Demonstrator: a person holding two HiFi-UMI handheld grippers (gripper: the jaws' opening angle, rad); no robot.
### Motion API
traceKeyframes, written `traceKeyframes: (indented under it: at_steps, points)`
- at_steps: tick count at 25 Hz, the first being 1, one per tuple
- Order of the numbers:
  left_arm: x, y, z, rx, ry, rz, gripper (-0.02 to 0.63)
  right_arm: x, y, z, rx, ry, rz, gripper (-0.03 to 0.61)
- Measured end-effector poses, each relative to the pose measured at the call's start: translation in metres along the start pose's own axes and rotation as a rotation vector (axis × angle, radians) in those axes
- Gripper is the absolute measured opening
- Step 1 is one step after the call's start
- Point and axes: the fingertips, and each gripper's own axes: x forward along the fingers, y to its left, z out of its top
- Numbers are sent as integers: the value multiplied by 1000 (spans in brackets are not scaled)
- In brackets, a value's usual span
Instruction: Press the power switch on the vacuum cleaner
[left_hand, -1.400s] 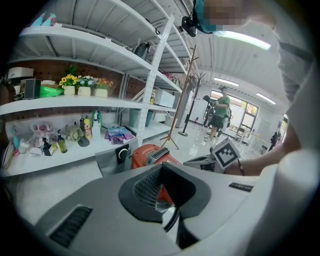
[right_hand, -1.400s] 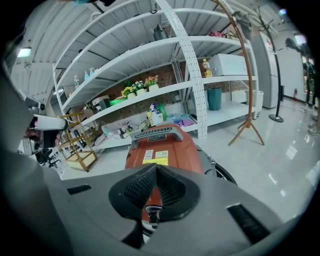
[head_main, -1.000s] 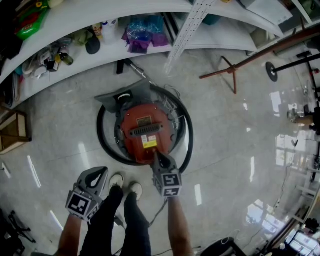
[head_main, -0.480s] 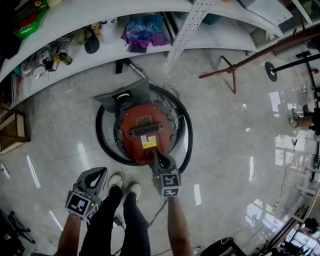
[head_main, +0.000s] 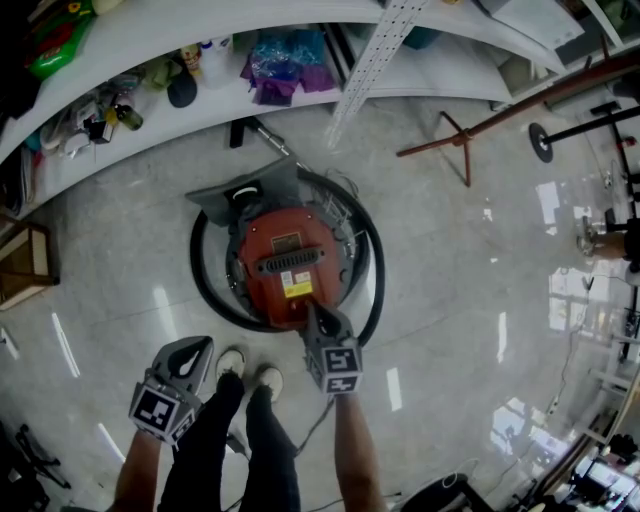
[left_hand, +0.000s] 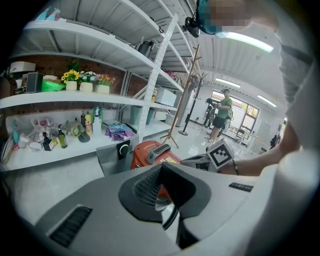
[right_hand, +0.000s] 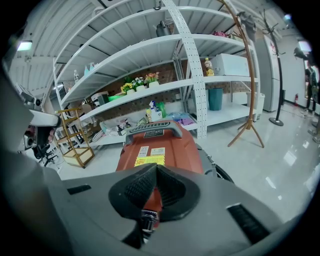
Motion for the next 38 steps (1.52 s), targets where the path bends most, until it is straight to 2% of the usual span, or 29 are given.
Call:
traceKeyframes:
  at_steps: [25, 38]
  points:
    - [2, 4, -8, -15, 22, -5, 8, 5, -2, -4, -3, -22, -12, 11]
    - [-1, 6, 2, -20, 10, -7, 8, 3, -5, -8, 19, 2, -17, 12]
